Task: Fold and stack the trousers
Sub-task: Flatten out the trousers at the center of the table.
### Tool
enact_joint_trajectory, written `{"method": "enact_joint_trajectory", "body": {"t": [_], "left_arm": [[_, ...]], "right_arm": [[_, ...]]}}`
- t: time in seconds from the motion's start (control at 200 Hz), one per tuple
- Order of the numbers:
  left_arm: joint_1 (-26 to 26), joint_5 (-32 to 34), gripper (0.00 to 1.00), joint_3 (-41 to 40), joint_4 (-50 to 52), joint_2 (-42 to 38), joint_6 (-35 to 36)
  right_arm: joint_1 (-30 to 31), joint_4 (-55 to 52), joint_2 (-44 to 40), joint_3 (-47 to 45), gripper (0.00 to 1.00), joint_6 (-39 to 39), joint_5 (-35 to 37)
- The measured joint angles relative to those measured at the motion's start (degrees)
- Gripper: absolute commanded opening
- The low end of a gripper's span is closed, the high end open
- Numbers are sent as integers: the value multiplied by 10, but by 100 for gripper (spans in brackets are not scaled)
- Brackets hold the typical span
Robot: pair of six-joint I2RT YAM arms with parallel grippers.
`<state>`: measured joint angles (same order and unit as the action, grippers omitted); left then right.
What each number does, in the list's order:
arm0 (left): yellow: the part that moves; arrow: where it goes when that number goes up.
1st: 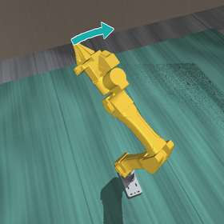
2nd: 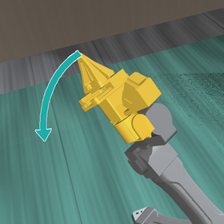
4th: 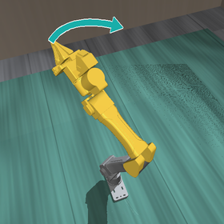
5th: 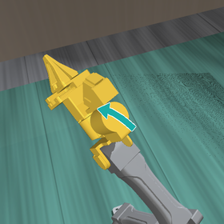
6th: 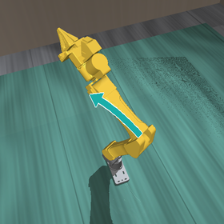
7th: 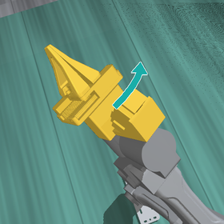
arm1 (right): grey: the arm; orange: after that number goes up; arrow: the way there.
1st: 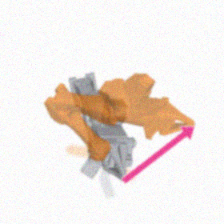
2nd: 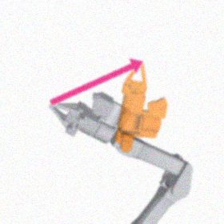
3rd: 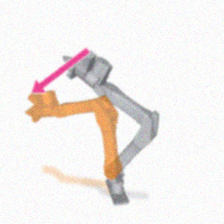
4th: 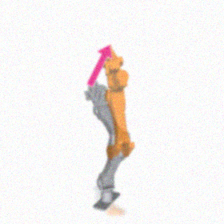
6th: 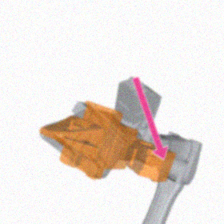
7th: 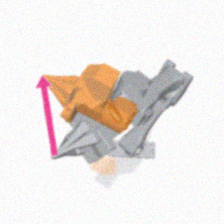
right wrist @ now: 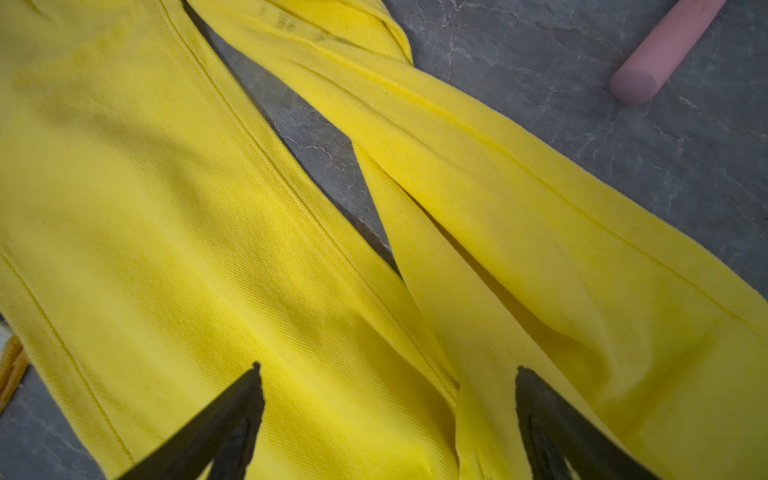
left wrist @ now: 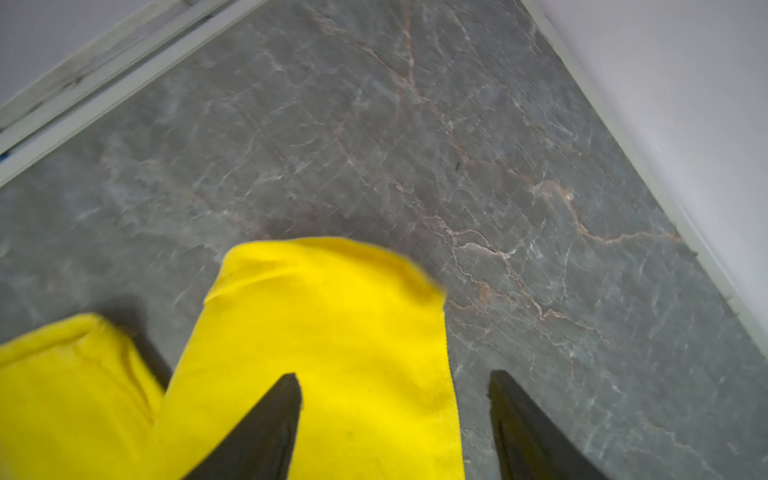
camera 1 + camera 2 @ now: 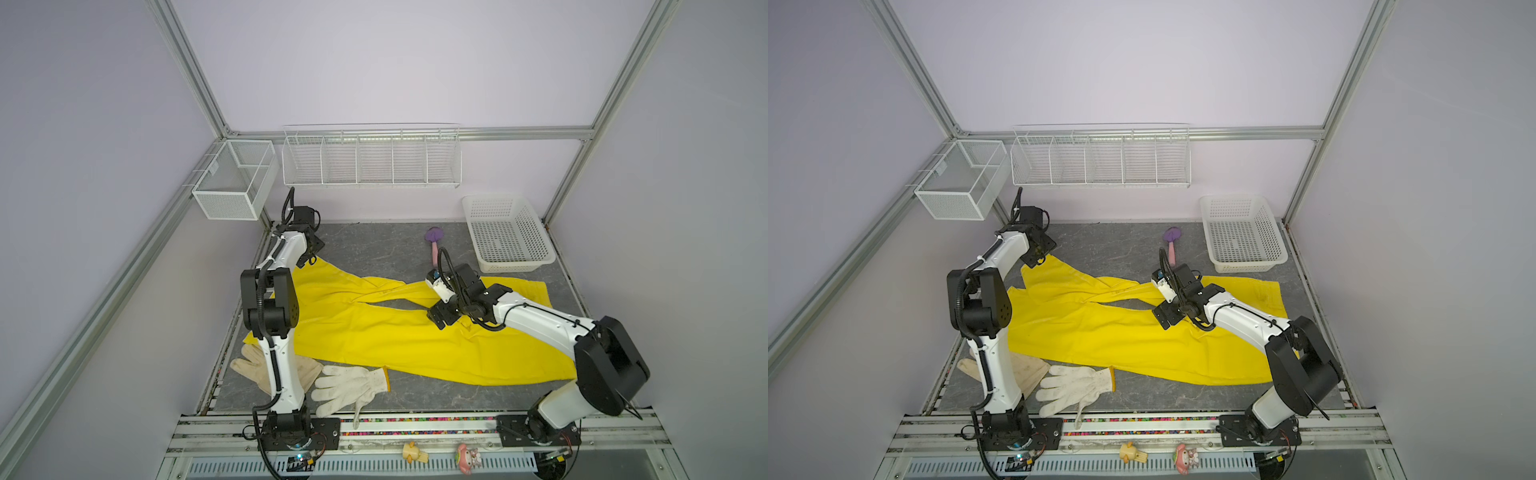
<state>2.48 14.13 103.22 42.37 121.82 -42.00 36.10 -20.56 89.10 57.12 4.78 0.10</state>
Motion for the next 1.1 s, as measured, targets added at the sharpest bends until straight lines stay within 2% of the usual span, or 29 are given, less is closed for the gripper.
{"method": "enact_joint_trajectory", "body": {"t": [0.085,0.225,0.335,0.43,0.545,0.67,0.975,1.099], "left_arm": [[3,9,78,-24,19,-39,21],[4,1,77,-126,38,-148,33],[4,-16,73,-225,38,-222,24],[2,-25,67,-302,32,-254,5],[-9,-48,64,-376,14,-261,-20],[-18,-62,63,-409,-8,-246,-33],[-37,-71,59,-416,-82,-225,-43],[-37,-80,50,-405,-98,-200,-44]], "right_arm": [[-5,-3,0,0,95,0,-1],[-10,-7,-1,0,95,4,-2],[-11,-7,-3,-3,95,7,-2],[-11,-8,-9,-7,95,8,-2],[-11,-9,-11,-7,95,8,-5],[-12,-10,-11,-9,95,8,-8],[-11,-10,-17,-12,95,6,-17],[-11,-10,-17,-12,95,4,-19]]}}
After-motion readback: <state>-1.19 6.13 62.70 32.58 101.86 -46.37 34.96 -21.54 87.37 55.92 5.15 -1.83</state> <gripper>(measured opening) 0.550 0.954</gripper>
